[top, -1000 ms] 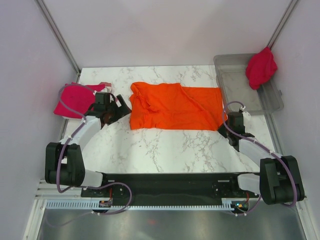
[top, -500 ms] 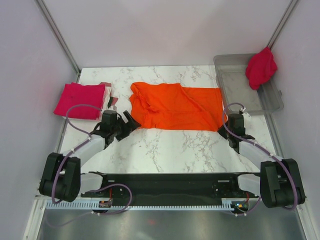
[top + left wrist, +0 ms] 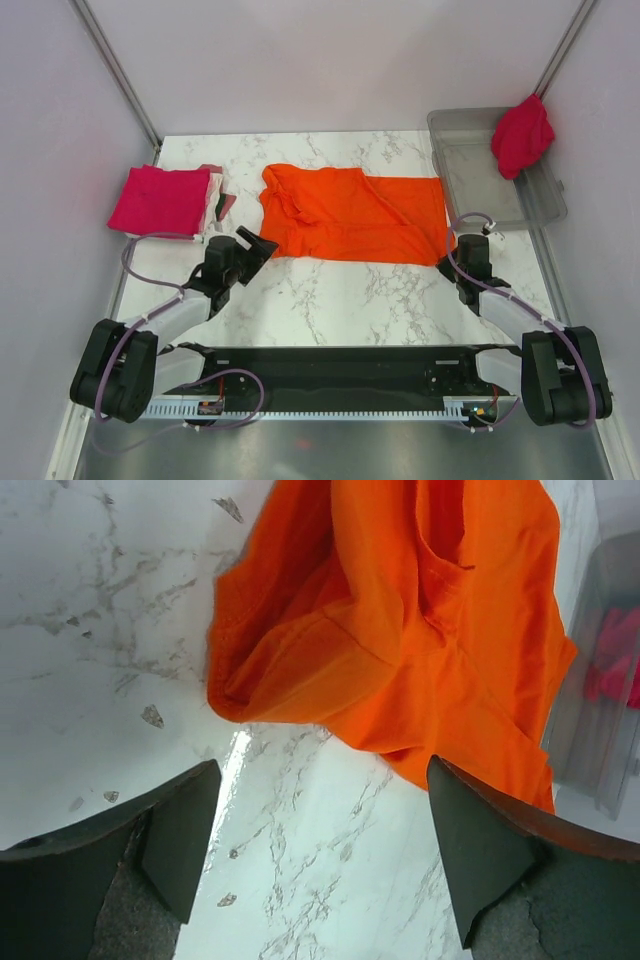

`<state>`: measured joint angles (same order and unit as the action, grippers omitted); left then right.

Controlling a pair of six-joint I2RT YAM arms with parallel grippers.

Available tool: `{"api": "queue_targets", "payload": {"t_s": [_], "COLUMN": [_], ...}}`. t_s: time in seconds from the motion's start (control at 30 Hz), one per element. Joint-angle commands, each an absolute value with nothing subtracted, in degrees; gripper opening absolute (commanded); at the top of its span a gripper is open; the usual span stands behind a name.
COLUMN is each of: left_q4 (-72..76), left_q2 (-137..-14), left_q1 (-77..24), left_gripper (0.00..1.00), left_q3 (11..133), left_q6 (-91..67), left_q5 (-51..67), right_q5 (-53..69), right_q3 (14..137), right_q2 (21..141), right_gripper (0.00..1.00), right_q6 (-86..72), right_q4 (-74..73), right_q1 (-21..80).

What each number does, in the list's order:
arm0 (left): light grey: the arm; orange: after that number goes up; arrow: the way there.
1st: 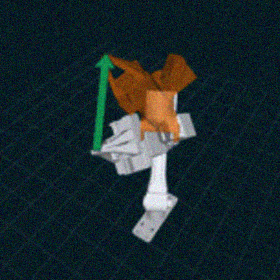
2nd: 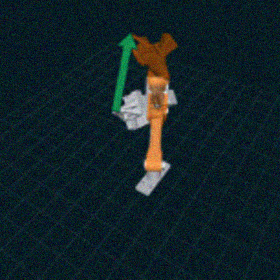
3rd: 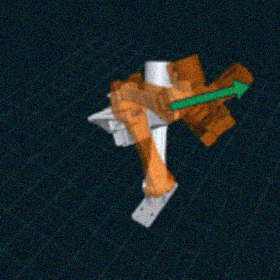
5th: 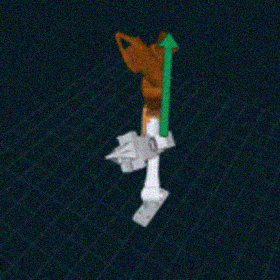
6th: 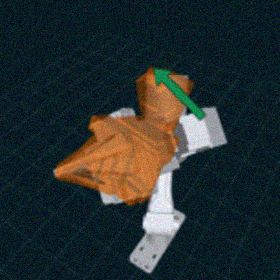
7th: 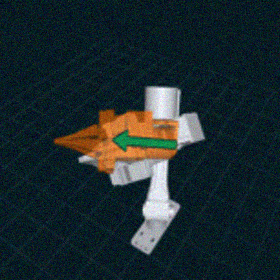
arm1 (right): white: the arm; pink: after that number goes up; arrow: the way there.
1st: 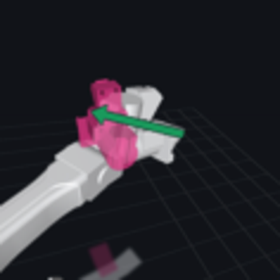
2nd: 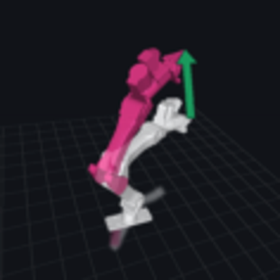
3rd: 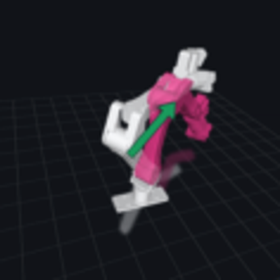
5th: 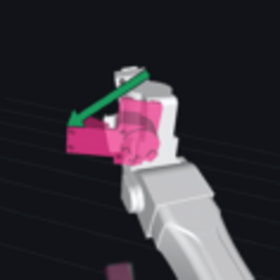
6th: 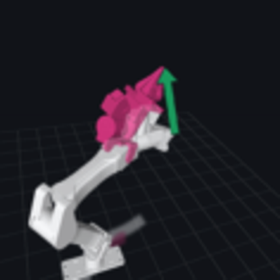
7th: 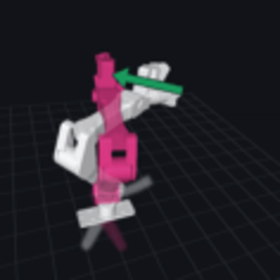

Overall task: Fold and stack the t-shirts
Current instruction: Fold the tshirt

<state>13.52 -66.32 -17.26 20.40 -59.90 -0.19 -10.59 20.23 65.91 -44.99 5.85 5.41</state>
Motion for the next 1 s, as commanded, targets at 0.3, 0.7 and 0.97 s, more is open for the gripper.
{"api": "queue_targets", "payload": {"t_s": [0.3, 0.7, 0.97], "left_q4": [25.84, 27.25, 23.48], "left_q2": [-75.31, -83.48, -79.03], "left_q1": [-18.54, -16.54, -4.41], "left_gripper": [0.81, 0.08, 0.02], "left_q3": [19.07, 22.93, 22.77], "left_q6": [-69.69, -67.77, -60.48], "left_q5": [-7.84, -11.87, -7.55], "right_q5": [-11.95, -13.36, -17.92], "right_q3": [19.86, 20.39, 20.83], "right_q2": [64.07, 64.42, 62.05], "right_gripper": [0.0, 0.0, 0.0], "right_q6": [-46.41, -46.05, -45.79], "right_q4": [8.09, 7.04, 2.29], "right_q1": [5.36, 5.28, 4.92]}}
